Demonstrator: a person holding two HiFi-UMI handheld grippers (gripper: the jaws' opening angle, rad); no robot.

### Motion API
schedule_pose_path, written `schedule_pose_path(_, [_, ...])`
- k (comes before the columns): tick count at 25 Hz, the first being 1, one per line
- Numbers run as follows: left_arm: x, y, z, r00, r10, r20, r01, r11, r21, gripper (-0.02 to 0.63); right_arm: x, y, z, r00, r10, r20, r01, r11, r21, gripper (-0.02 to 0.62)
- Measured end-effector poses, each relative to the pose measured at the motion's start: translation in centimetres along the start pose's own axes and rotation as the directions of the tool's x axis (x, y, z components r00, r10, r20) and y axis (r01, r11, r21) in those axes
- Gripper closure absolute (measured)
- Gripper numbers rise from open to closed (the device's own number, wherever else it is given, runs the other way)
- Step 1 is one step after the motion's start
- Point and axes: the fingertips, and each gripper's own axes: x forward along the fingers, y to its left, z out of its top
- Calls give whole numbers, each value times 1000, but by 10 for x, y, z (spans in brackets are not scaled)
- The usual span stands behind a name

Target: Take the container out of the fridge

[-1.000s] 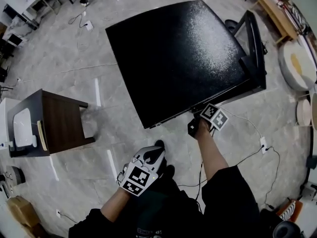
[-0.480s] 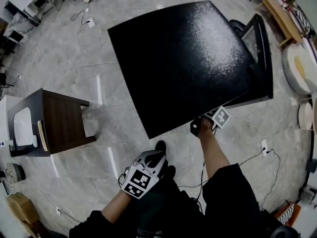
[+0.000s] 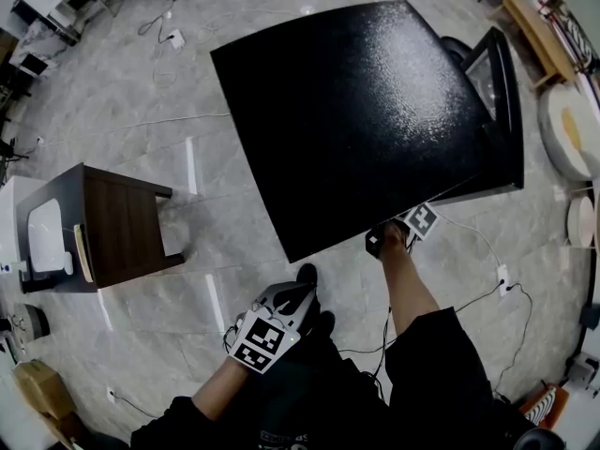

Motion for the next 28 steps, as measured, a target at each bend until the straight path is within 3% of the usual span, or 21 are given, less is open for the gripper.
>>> schedule_pose_path(7, [-5, 1, -1, 1000, 4, 5, -4, 1000, -1, 592, -8, 1, -7, 1000, 12, -18, -12, 1000, -8, 549])
schedule_pose_path(14, [-8, -6, 2, 1000, 7, 22, -7, 1000, 9, 592, -22, 6, -10, 999, 44, -25, -46, 995, -85, 549])
schedule_pose_path(18, [-10, -12, 4, 999, 13, 32, -13, 1000, 9, 592, -42, 6, -18, 997, 59, -43, -61, 997, -49, 549])
schedule_pose_path(28, [-23, -31, 7, 998, 21, 60, -22, 1000, 20, 592, -83, -8, -43, 995, 64, -79, -75, 986, -149, 549])
